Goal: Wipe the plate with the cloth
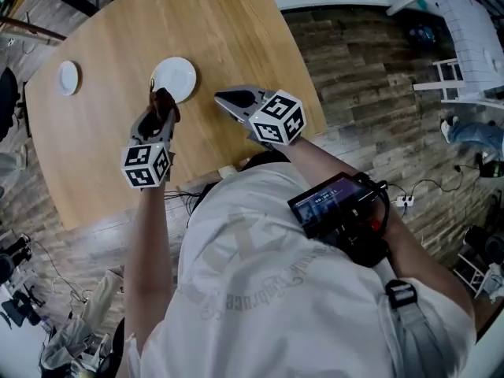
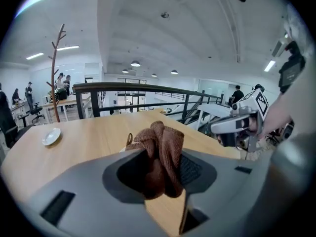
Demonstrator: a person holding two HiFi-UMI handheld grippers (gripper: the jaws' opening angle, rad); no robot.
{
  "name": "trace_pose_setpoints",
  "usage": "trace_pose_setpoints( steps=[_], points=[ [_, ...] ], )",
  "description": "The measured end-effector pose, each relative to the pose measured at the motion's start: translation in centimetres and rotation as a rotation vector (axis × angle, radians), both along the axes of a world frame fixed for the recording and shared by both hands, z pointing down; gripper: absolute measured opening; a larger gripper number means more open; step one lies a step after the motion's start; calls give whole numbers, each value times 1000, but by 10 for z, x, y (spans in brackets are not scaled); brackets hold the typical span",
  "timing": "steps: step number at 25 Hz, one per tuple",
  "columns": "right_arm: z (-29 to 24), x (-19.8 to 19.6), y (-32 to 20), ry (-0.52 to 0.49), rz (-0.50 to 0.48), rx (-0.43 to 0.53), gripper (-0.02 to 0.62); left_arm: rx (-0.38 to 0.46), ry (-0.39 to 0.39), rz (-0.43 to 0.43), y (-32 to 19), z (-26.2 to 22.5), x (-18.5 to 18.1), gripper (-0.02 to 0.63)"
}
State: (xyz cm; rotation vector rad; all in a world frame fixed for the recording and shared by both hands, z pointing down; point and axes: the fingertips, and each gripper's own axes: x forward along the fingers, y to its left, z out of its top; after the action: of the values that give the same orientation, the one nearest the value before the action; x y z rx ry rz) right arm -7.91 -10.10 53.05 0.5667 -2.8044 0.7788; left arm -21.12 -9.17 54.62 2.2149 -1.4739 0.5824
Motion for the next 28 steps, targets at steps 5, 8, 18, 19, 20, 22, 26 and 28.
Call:
trace_pose_setpoints(
  steps=[5, 8, 18, 19, 20, 22, 26, 28],
  points=[
    [-21, -7, 10, 6, -17, 79, 14, 54, 124, -97, 36, -14, -11, 170],
    [-32, -22, 20, 8, -33, 118, 14, 95, 173, -155, 59, -25, -35, 169],
    [-30, -30, 73, 24, -24, 107, 14, 92, 193, -154, 134, -15, -66, 170],
    [-28, -30, 79, 29, -22, 102, 14, 89, 197, -150, 140, -12, -65, 170],
    [-26, -29, 85, 35, -20, 100, 14, 86, 202, -144, 145, -11, -63, 170],
    [-25, -28, 93, 44, -18, 104, 14, 84, 213, -135, 152, -8, -59, 169],
    [-27, -29, 99, 53, -11, 118, 14, 83, 227, -113, 158, -6, -54, 169],
    [-27, -30, 100, 58, -9, 122, 14, 87, 229, -93, 160, -7, -49, 169]
  ],
)
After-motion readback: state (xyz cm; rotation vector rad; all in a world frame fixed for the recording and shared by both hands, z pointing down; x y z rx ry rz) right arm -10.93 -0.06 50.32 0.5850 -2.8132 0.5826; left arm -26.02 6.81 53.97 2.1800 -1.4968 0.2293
